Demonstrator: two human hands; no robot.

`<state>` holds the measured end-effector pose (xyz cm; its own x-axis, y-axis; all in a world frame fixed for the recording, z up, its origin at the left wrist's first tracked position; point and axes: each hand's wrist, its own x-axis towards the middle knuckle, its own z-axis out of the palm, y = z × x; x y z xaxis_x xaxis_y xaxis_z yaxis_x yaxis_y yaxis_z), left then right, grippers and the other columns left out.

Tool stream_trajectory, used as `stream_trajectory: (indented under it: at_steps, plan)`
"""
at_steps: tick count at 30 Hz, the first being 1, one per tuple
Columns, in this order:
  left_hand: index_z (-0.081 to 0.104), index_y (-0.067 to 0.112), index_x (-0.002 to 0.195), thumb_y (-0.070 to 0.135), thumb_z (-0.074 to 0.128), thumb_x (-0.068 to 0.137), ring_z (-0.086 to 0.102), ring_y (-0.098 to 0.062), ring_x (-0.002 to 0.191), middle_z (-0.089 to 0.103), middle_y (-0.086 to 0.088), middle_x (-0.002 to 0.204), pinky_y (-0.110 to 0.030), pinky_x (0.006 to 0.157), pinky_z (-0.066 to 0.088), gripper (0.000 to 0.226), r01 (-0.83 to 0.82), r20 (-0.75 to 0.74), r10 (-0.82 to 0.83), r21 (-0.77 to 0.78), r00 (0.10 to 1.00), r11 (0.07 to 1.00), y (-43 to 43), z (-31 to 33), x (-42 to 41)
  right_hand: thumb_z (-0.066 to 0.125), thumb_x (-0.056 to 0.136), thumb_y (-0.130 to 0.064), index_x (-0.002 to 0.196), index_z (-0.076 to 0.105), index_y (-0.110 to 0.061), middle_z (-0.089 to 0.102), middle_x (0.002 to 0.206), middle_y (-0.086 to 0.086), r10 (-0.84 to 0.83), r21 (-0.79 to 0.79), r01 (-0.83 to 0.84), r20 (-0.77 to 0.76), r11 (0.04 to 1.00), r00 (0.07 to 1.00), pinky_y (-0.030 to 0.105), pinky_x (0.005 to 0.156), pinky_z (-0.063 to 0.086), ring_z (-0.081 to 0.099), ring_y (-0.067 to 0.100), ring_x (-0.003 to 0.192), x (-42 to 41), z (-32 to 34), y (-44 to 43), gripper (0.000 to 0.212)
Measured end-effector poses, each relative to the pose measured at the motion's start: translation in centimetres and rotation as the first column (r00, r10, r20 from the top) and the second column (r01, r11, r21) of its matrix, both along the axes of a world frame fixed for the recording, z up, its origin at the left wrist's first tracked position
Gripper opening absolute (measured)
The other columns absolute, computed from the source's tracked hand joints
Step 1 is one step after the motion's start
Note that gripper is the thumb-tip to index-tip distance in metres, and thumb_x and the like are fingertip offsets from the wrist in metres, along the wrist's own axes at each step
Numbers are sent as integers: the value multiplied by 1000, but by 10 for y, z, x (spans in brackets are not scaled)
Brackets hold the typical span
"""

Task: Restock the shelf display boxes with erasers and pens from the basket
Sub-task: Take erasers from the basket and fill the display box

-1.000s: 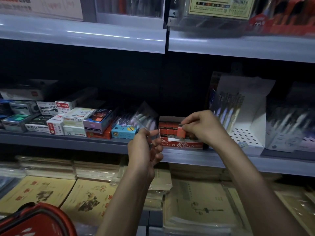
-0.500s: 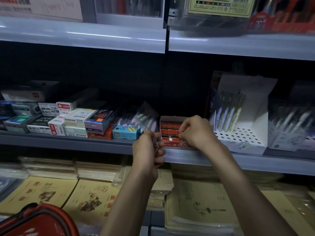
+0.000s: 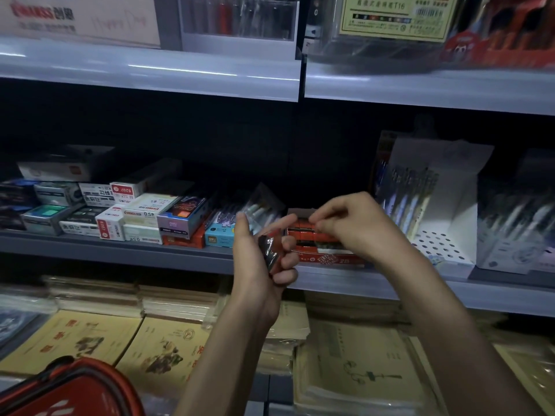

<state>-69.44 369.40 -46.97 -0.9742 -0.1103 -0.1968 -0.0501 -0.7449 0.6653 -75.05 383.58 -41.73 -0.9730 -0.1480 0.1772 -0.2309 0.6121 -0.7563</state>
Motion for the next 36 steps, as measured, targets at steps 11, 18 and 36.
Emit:
stream_trajectory:
  at_steps: [11, 18, 36]
  plan:
    - [69, 10, 89, 89, 34, 86, 34, -9, 46, 42, -4, 66, -18, 37, 12, 87, 227, -115, -226, -1, 967, 974, 12, 4, 11, 75, 91, -7, 99, 81, -21, 78, 86, -4, 410, -6, -411, 79, 912, 909, 18, 67, 55, 75, 11, 78, 26, 18, -1, 17]
    - [70, 9, 115, 76, 35, 96, 31, -7, 45, 39, 2, 62, -17, 37, 14, 79, 103, -60, -105, -25, 993, 994, 11, 1, 7, 79, 89, -17, 94, 76, -23, 74, 85, -1, 174, -13, -174, -34, 985, 984, 32, 77, 57, 71, 14, 82, 11, 16, 18, 8]
    - [62, 10, 120, 46, 45, 105, 37, -9, 47, 48, 2, 61, -22, 42, 24, 43, -4, 40, 28, -513, 999, 858, 16, -7, 3, 90, 74, -33, 77, 78, -18, 73, 83, 1, -308, 383, 256, 80, 887, 948, 40, 82, 61, 70, 21, 79, -20, -23, 15, 19]
